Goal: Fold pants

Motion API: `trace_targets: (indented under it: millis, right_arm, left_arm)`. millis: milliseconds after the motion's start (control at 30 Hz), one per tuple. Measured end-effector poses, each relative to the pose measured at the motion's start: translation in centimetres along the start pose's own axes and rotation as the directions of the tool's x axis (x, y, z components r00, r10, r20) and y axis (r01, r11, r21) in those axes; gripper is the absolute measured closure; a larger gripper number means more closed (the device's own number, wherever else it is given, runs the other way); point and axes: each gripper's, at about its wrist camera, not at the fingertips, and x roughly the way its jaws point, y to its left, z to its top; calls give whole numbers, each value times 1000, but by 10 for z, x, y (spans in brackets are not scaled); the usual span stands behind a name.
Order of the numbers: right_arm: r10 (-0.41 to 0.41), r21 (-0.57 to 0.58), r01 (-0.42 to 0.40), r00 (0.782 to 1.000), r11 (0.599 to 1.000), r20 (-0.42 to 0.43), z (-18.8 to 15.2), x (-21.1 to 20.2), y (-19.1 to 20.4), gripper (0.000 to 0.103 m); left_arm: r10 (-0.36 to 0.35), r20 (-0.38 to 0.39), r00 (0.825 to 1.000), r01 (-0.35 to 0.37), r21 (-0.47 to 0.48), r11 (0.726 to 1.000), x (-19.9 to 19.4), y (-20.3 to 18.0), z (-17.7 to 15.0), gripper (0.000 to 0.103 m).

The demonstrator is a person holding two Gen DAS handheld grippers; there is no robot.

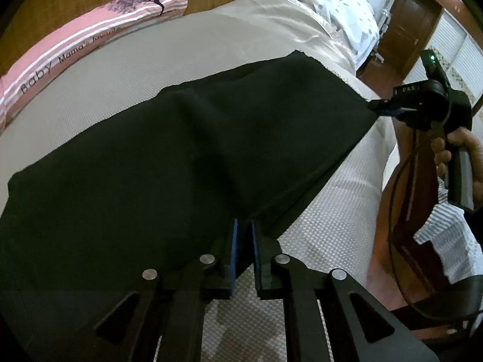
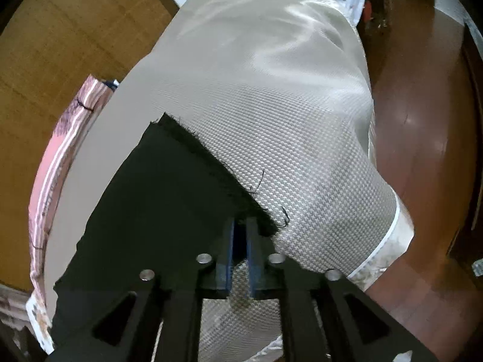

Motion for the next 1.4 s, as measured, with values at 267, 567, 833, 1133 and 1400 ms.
trace_targets:
  millis: [267, 567, 833, 1133, 1400]
  right_arm:
    - [41, -137, -38, 999, 990, 24, 36, -19, 40, 74]
    - [-31, -308, -11, 991, 951, -131, 83, 60, 122, 72]
    - [-116, -341, 61, 983, 938, -143, 101, 95, 136, 68]
    - [-137, -422, 83, 985, 903, -100, 90, 91, 146, 97]
    - [-82, -334, 95, 995, 938, 55, 97, 63, 133, 99]
  left_arm:
    - [-63, 35, 997, 64, -40, 997, -21, 19, 1, 82]
    - [25, 65, 998, -11, -211, 977, -22, 78, 5, 82]
    - [52, 39, 998, -39, -279, 960, -16, 110, 1, 82]
    - [61, 53, 997, -44, -282, 958, -13, 113, -2, 82]
    - [93, 90, 992, -59, -328, 943, -22, 128, -15, 82]
